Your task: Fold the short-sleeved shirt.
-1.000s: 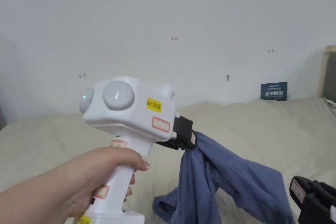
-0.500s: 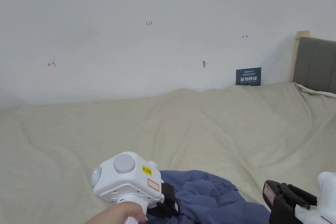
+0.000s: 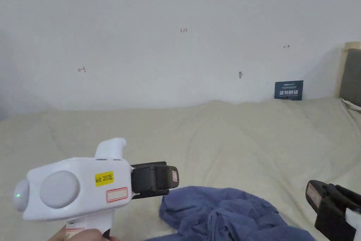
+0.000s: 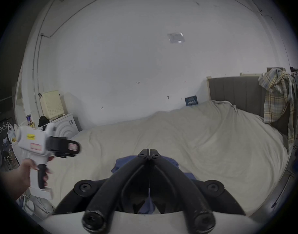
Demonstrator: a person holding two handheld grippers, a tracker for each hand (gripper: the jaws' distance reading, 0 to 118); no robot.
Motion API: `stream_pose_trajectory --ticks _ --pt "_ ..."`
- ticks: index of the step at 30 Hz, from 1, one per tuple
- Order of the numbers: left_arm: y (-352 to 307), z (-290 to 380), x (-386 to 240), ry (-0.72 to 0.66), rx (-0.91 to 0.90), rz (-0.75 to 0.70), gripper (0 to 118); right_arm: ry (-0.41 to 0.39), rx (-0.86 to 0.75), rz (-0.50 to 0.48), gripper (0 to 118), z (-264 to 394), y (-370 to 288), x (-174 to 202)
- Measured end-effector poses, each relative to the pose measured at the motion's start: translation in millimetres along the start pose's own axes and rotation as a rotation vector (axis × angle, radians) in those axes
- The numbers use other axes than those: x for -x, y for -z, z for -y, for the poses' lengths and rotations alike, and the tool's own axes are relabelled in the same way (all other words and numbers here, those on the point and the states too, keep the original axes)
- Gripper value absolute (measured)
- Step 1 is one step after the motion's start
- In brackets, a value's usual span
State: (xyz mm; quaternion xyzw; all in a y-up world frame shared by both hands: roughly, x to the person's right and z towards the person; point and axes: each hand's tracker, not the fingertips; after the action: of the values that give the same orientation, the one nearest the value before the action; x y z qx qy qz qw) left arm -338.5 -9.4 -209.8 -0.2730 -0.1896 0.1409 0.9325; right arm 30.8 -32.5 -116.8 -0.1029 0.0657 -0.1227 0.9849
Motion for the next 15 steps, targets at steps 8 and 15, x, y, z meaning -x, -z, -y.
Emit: stream_pose_trajectory --ticks 8,15 --pt "-91 68 34 -0.024 -0.315 -0.267 0 -0.057 -0.042 0.014 0 13 -1 14" --pt "-94 88 32 -0.025 -0.244 -0.307 0 -0.047 -0.015 0.006 0 20 2 23"
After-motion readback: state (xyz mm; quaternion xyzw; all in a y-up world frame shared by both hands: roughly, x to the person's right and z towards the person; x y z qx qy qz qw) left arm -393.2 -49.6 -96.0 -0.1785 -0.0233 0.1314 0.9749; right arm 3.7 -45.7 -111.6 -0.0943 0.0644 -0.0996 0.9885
